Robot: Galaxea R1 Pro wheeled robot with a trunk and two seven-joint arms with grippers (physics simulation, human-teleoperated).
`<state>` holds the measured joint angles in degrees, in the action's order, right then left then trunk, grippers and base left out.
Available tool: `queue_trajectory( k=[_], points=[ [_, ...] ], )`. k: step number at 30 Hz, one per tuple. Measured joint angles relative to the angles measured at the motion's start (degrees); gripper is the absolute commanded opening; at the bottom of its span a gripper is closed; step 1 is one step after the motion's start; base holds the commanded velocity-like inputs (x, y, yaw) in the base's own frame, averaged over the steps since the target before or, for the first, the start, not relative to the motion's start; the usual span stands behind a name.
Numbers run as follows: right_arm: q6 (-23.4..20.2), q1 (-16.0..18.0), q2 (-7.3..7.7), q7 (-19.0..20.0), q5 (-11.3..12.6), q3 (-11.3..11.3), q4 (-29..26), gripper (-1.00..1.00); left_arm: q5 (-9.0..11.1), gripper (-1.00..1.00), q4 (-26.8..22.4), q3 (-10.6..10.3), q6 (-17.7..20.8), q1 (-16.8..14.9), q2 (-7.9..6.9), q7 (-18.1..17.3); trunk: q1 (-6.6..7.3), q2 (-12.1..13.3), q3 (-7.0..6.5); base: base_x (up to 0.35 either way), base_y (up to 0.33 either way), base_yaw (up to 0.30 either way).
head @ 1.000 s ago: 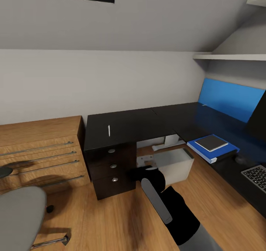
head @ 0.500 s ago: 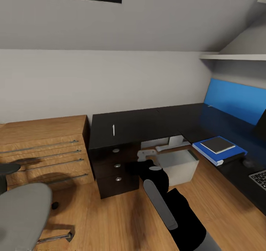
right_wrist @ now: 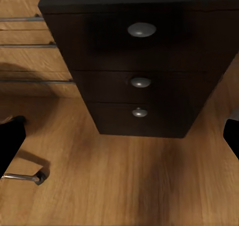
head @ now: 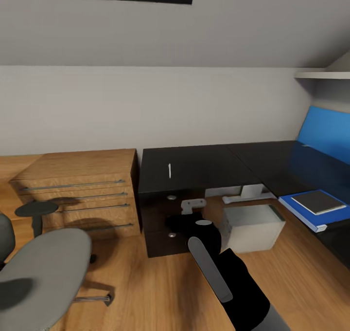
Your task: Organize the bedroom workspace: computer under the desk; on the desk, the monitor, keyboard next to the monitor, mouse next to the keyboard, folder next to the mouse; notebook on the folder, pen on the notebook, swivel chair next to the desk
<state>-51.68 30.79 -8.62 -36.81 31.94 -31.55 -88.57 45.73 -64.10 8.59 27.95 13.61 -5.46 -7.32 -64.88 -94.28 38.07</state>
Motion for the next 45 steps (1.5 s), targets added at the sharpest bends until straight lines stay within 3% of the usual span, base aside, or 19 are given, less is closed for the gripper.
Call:
queue_trajectory(
  k=[11, 22, 35, 45],
  points=[
    [0.2, 0.0, 0.09, -0.1, -0.3, 0.4, 0.1, 1.00, -0.2, 1.00, 0.4, -0.1, -1.6, 0.0, -0.01, 0.3, 0.03, 0.0, 0.00, 0.183, -0.055, 0.238],
    [0.3, 0.0, 0.14, -0.1, -0.3, 0.5, 0.0, 1.00, -0.2, 1.00, 0.5, -0.2, -1.8, 0.0, -0.01, 0.3, 0.04, 0.0, 0.00, 0.333, -0.089, 0.009],
    [0.4, 0.4, 0.19, 0.0, -0.2, 3.4, 0.3, 1.00, -0.2, 1.00, 0.6, -0.1, -2.5, 0.0, 0.00, 0.2, 0.03, 0.0, 0.00, 0.331, 0.010, 0.000],
    [0.4, 0.5, 0.19, 0.2, -0.2, 3.6, 1.6, 1.00, -0.2, 1.00, 0.9, 0.1, -2.7, 1.1, 0.00, 0.3, 0.00, 0.0, 0.00, 0.088, 0.030, 0.000]
  ],
)
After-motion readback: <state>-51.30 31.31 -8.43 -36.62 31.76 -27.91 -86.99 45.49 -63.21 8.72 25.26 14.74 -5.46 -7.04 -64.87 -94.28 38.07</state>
